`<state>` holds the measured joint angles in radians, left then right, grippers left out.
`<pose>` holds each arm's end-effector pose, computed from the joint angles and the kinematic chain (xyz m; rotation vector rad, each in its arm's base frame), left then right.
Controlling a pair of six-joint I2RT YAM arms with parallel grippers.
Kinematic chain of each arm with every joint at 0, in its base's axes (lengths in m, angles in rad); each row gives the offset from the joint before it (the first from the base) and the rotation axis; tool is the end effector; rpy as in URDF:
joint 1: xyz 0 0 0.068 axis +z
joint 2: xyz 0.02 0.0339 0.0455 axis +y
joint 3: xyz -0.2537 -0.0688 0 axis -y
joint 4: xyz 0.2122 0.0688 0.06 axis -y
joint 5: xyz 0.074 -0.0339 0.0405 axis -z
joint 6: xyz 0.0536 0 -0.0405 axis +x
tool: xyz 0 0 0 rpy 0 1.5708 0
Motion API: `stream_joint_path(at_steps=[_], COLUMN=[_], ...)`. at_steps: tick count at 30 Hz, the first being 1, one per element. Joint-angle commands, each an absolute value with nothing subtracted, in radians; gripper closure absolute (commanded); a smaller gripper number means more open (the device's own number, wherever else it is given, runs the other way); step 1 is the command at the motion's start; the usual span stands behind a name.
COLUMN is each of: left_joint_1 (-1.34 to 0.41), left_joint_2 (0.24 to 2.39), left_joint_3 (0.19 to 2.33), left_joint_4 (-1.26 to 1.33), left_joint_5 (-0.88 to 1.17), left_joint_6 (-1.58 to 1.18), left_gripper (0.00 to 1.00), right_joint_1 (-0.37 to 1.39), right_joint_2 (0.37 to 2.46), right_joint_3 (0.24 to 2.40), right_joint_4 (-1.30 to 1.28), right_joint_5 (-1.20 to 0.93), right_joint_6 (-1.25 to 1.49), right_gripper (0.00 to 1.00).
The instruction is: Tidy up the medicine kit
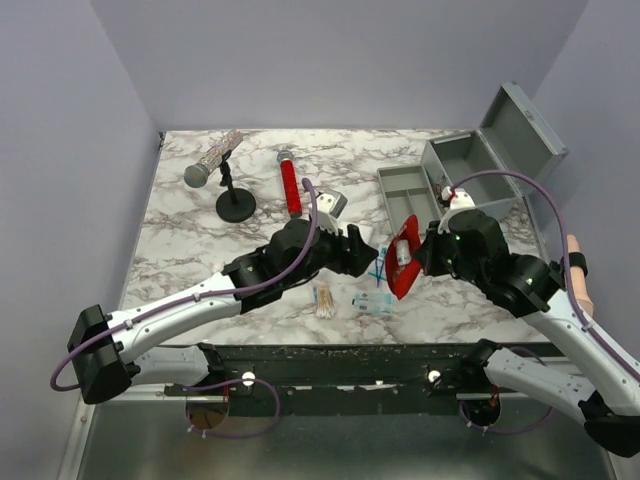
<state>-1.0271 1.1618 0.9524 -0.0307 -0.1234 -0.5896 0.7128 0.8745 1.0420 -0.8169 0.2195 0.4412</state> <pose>0.1415 -0.2214 0.3306 0.3279 1.9065 -1.0140 0.1265 0.0939 0.3263 -0.1809 2.2237 0.3974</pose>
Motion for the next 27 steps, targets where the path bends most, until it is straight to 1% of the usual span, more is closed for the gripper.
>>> stream_joint_path(at_steps=[1,3,4,8,10,14,19,23,27], left_joint_1=[-1.023,-1.025,-1.025,-1.025,-1.026,-1.028,-1.034,-1.037,-1.039], left_joint_2=[1.166,1.167,1.176,1.222,1.245,1.305,1.37,1.425,1.45], left_joint_3=[0.905,0.899,0.908,0.977,0.999,1.051,1.063,1.092,1.098], left_joint_4=[0.093,0.162,0.179,0.183,0.186,0.147,0.149,0.1,0.084], left_joint_5=[-0.016,0.049,0.069,0.115,0.133,0.141,0.16,0.147,0.126], left_joint_6=[-0.606,-0.62,-0.627,-0.626,-0.623,-0.612,-0.623,-0.624,-0.624], left_gripper=[0.25,0.32,0.38,0.56,0.62,0.72,0.76,0.86,0.88], right_joint_1=[0.71,0.709,0.71,0.71,0.71,0.71,0.71,0.71,0.71], right_joint_2=[0.822,0.828,0.831,0.85,0.857,0.862,0.854,0.845,0.83], right_joint_3=[1.055,1.057,1.058,1.06,1.063,1.078,1.094,1.106,1.117], right_joint_4=[-0.793,-0.799,-0.802,-0.799,-0.796,-0.798,-0.802,-0.808,-0.805], right_joint_5=[0.169,0.15,0.141,0.126,0.115,0.107,0.091,0.09,0.072], right_joint_6=[0.344,0.348,0.353,0.377,0.383,0.39,0.396,0.396,0.393], right_gripper=[0.99,0.99,0.99,0.99,0.99,0.99,0.99,0.99,0.99])
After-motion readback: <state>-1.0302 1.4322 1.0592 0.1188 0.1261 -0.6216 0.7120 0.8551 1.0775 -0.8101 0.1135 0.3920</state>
